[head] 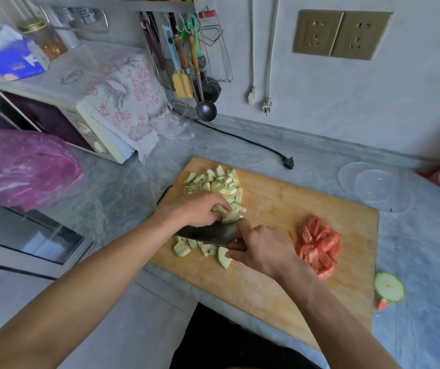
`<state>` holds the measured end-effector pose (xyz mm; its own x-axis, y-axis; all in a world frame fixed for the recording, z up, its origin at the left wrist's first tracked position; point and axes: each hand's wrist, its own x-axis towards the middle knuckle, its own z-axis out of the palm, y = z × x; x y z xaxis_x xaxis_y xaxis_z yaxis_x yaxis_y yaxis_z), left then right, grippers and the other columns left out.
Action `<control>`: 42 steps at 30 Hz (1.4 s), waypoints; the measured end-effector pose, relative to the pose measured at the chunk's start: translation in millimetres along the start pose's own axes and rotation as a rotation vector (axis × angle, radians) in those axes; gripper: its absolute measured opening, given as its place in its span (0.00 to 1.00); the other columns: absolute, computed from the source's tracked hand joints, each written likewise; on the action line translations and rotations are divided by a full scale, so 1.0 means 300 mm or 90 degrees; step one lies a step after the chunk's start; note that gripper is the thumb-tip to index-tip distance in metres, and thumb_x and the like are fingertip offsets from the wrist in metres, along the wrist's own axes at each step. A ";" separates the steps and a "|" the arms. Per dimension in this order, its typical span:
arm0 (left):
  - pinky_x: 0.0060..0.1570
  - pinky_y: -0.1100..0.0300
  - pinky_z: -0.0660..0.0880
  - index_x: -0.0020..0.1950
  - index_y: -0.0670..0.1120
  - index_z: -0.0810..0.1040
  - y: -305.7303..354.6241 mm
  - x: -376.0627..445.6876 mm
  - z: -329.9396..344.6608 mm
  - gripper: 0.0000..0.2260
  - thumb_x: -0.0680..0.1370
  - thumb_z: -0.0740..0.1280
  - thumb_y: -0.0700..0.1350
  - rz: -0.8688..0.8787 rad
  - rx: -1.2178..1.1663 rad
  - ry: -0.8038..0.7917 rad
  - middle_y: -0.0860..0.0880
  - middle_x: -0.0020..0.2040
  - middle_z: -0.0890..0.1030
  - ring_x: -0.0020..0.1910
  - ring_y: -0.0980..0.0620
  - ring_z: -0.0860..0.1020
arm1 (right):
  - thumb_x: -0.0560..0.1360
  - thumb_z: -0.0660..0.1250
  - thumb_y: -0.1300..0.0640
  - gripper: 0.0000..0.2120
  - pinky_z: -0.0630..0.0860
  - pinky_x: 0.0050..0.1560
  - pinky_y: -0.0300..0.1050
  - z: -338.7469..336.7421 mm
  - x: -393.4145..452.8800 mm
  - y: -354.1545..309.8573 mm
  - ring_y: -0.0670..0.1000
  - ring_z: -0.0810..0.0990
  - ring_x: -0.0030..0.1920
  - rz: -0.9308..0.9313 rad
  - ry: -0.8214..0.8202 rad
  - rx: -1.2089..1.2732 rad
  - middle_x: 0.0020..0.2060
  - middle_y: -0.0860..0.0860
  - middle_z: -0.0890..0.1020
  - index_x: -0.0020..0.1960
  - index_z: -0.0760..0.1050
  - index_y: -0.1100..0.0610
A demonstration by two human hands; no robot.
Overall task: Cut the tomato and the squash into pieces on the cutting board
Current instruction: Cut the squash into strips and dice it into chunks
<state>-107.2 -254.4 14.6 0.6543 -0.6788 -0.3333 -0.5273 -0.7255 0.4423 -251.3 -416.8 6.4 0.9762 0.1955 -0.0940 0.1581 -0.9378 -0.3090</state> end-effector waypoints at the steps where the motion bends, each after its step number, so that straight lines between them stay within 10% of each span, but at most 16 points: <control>1: 0.68 0.52 0.70 0.62 0.57 0.80 0.004 -0.003 0.000 0.12 0.79 0.68 0.49 0.012 -0.012 0.011 0.56 0.67 0.77 0.67 0.55 0.73 | 0.76 0.63 0.35 0.29 0.78 0.43 0.50 0.003 0.000 0.000 0.59 0.82 0.49 -0.001 -0.001 -0.003 0.51 0.53 0.84 0.64 0.61 0.55; 15: 0.66 0.57 0.71 0.63 0.52 0.81 0.027 0.008 -0.013 0.13 0.80 0.66 0.40 0.007 0.015 0.145 0.53 0.66 0.78 0.67 0.54 0.74 | 0.76 0.64 0.36 0.28 0.77 0.44 0.51 -0.011 -0.011 0.027 0.62 0.81 0.48 0.017 0.024 0.014 0.48 0.55 0.83 0.64 0.63 0.55; 23: 0.51 0.58 0.77 0.50 0.57 0.82 -0.027 -0.076 -0.060 0.05 0.74 0.73 0.51 -0.150 0.035 0.117 0.58 0.46 0.79 0.49 0.55 0.79 | 0.76 0.63 0.35 0.26 0.78 0.44 0.52 -0.033 -0.025 0.045 0.59 0.81 0.47 0.043 0.041 0.021 0.46 0.53 0.83 0.60 0.63 0.55; 28: 0.55 0.55 0.77 0.57 0.57 0.82 -0.028 -0.063 -0.024 0.14 0.74 0.72 0.60 -0.122 0.031 0.141 0.56 0.54 0.82 0.54 0.54 0.80 | 0.77 0.63 0.36 0.25 0.77 0.43 0.51 -0.031 -0.025 0.016 0.60 0.81 0.47 0.016 0.025 0.009 0.47 0.54 0.83 0.60 0.63 0.55; 42: 0.61 0.56 0.74 0.64 0.49 0.80 -0.070 -0.146 -0.036 0.15 0.78 0.66 0.37 -0.267 -0.035 0.174 0.45 0.64 0.79 0.60 0.47 0.78 | 0.77 0.63 0.36 0.25 0.76 0.43 0.50 -0.021 -0.032 0.011 0.60 0.81 0.46 0.028 0.026 0.020 0.47 0.54 0.83 0.61 0.63 0.54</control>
<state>-119.0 -208.4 28.9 0.9256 -0.2708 -0.2644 -0.1647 -0.9172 0.3628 -259.3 -423.6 12.1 0.9875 0.1418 -0.0691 0.1109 -0.9355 -0.3354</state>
